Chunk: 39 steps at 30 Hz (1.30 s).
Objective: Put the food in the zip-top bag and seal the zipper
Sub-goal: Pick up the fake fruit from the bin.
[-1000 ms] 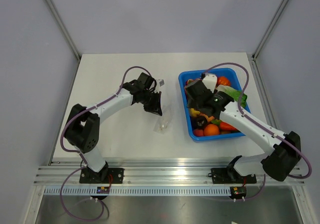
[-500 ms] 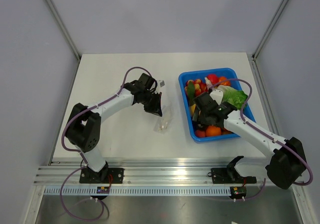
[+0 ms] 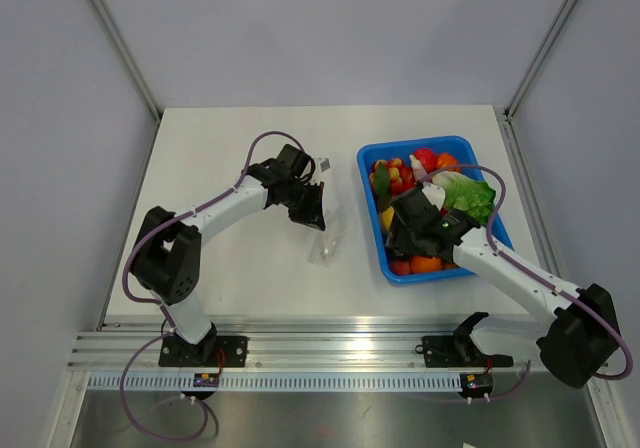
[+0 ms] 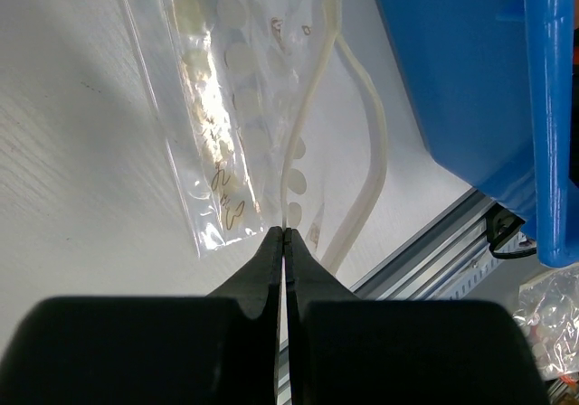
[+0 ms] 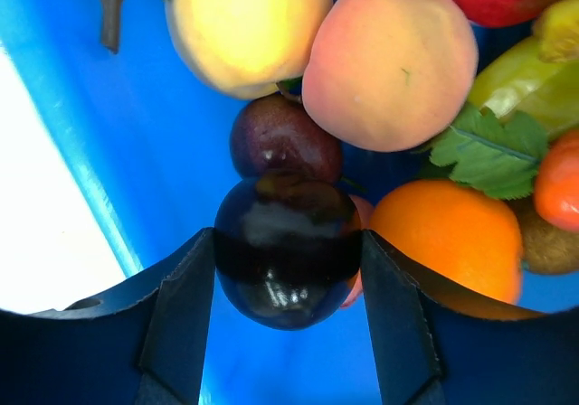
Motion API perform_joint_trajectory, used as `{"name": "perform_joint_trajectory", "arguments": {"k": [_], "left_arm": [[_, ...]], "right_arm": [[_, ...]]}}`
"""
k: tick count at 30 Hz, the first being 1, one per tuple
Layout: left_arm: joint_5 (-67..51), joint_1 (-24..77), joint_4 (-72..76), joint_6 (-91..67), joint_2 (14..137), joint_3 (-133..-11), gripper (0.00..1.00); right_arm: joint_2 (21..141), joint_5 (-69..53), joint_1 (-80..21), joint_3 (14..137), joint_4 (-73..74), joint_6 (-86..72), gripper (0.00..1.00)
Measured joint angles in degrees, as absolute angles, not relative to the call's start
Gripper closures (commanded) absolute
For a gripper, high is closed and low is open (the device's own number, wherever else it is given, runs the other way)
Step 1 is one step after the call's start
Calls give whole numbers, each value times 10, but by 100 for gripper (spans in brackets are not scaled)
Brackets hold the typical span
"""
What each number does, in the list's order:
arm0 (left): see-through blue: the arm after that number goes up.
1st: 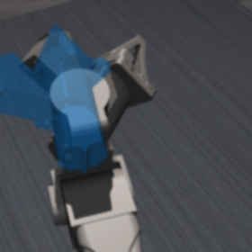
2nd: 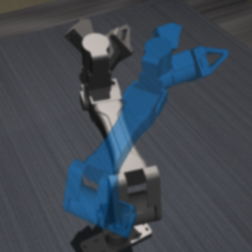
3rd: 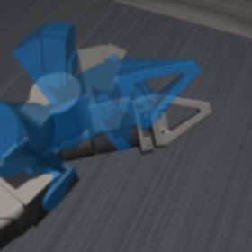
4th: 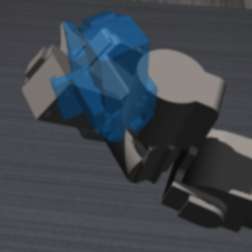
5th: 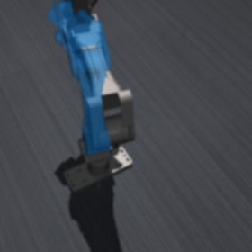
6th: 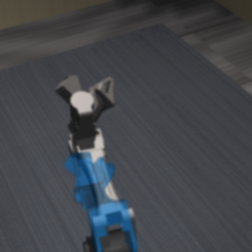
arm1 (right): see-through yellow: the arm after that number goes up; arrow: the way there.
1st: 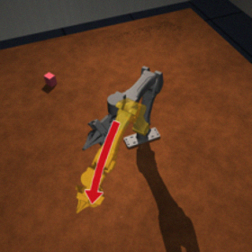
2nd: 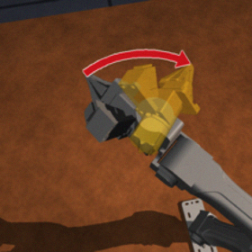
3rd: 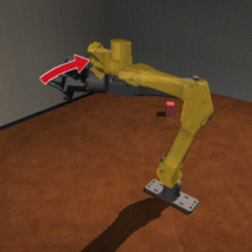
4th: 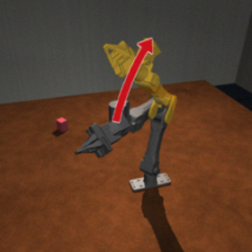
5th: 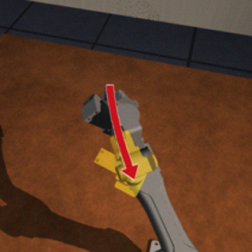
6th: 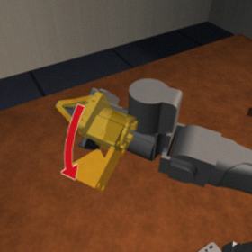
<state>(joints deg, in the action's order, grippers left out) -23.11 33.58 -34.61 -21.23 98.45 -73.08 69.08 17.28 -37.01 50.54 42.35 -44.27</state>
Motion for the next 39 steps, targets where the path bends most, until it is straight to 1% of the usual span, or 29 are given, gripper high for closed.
{"name": "perform_joint_trajectory", "arguments": {"k": [7,14,16,19,22,27,30,39], "left_arm": [[-231,336,-346,-212,985,-731,100],[-231,337,-346,-212,985,-731,100],[-231,337,-346,-212,985,-731,100],[-231,338,-346,-212,985,-731,100],[-231,338,-346,-212,985,-731,100],[-231,338,-347,-212,985,-731,100],[-231,338,-347,-212,985,-731,100],[-226,337,-352,-212,985,-731,100]], "right_arm": [[622,203,-370,520,466,-444,62],[607,220,-375,605,491,-424,62],[624,230,-396,641,488,-415,62],[681,230,-440,703,462,-401,62],[738,215,-464,732,416,-392,62],[833,177,-473,747,357,-386,62],[871,159,-475,747,339,-386,62],[918,149,-475,745,311,-387,63]]}}
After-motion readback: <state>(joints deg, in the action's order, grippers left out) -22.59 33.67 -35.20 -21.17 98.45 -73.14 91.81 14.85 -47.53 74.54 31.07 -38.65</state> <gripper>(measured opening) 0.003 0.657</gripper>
